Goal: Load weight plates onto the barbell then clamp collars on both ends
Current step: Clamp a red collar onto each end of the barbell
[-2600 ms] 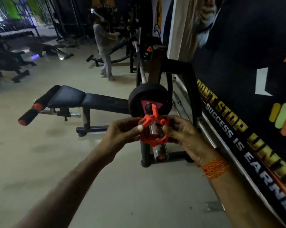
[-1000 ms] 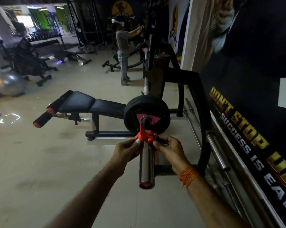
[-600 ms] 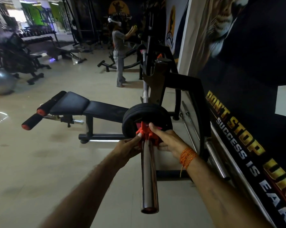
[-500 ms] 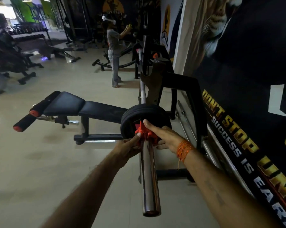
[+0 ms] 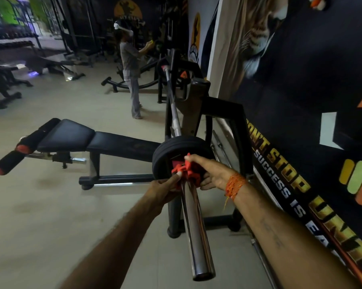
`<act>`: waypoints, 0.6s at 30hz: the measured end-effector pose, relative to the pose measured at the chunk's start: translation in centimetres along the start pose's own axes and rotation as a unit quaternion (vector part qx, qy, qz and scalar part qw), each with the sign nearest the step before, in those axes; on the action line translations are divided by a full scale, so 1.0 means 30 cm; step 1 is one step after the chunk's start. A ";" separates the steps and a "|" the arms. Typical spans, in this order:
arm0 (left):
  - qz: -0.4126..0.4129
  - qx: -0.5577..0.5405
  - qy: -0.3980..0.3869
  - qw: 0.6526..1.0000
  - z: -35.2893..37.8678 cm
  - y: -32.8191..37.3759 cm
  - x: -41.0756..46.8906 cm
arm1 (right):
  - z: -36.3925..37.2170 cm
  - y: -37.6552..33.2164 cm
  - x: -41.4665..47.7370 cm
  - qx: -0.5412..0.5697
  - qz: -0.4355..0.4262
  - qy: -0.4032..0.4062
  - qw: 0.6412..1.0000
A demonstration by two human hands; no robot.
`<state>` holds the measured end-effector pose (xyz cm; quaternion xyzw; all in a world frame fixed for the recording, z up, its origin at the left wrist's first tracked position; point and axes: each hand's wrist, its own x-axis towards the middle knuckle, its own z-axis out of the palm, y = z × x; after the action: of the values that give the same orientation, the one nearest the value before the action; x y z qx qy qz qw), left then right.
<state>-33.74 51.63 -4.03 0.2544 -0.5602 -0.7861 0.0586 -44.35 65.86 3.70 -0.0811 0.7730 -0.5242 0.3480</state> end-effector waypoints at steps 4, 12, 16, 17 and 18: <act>0.000 -0.004 -0.005 1.000 0.008 0.003 -0.006 | -0.057 0.062 0.028 0.079 0.017 -0.003 0.997; -0.014 0.003 -0.011 1.000 0.004 0.013 0.002 | -0.056 0.114 0.055 0.181 0.043 -0.014 0.982; -0.021 0.004 -0.011 1.000 0.003 0.015 0.006 | -0.053 0.142 0.073 0.227 0.053 -0.008 0.972; -0.024 0.001 -0.014 1.000 0.002 0.016 0.005 | -0.052 0.151 0.077 0.241 0.051 -0.008 0.969; -0.025 -0.002 -0.018 1.000 0.001 0.017 0.007 | -0.052 0.160 0.082 0.256 0.051 -0.010 0.965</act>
<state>-34.03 51.40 -3.61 0.2542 -0.5529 -0.7930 0.0290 -46.00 67.92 -1.24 0.0447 0.6128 -0.6855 0.3906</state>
